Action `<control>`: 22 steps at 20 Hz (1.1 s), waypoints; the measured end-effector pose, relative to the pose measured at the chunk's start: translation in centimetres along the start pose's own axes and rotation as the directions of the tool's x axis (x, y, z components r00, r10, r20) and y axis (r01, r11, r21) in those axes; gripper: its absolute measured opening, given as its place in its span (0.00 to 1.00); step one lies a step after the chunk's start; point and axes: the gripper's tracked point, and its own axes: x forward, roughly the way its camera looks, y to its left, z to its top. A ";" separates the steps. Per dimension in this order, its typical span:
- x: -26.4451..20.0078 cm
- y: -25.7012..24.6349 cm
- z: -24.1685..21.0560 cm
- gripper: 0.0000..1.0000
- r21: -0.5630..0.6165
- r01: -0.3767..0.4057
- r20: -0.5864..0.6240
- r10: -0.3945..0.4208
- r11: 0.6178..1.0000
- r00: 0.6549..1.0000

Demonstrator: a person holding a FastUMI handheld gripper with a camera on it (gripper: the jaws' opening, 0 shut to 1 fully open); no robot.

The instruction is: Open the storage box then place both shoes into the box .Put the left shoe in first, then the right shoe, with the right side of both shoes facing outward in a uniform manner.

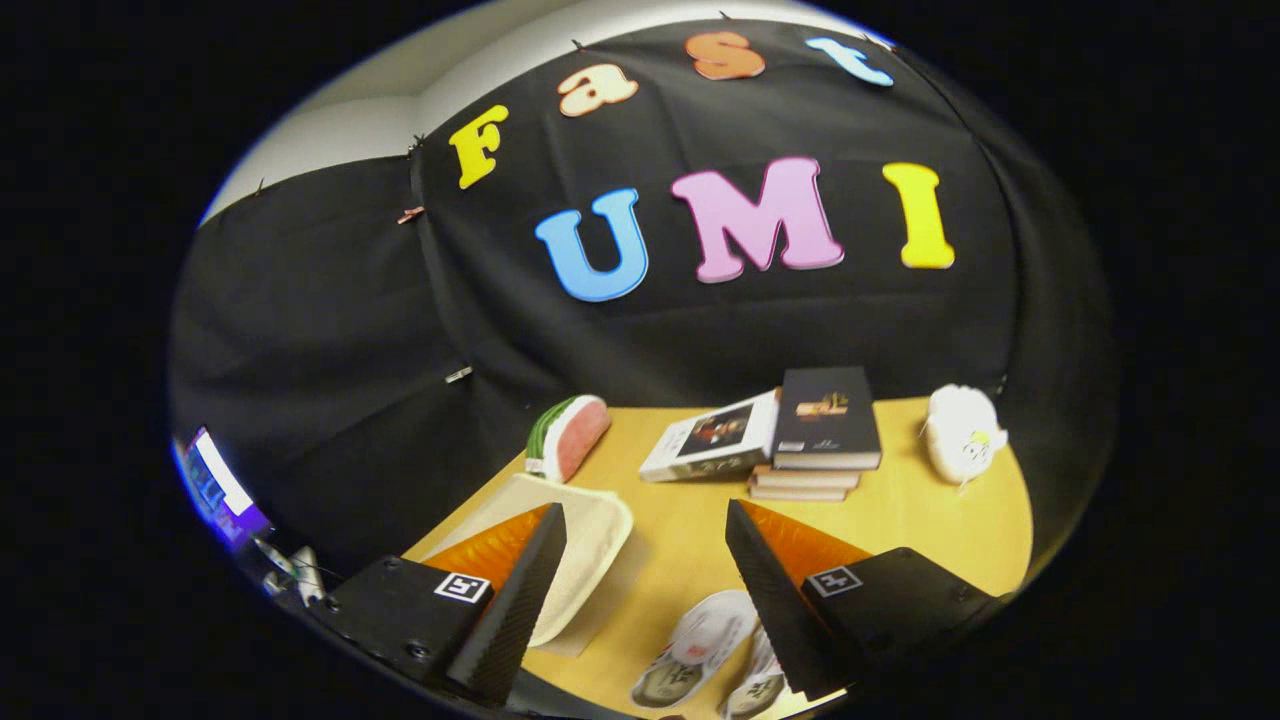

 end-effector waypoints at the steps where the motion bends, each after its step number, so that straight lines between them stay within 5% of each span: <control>1: 0.8 -0.2 -1.0 0.99 0.045 -0.006 -0.030 0.007 0.999 1.000; 5: 4.1 0.3 -7.0 0.98 0.276 -0.055 -0.201 0.113 0.960 0.973; 10: 7.0 3.1 -11.3 0.96 0.578 -0.100 -0.260 0.299 0.810 0.918; 12: 8.0 3.8 -12.7 0.97 0.643 -0.094 -0.270 0.340 0.760 0.901; 18: 9.5 6.8 -15.3 0.95 0.708 -0.128 -0.283 0.445 0.695 0.850; 22: 9.9 7.9 -16.6 0.68 0.735 -0.132 -0.303 0.496 0.666 0.814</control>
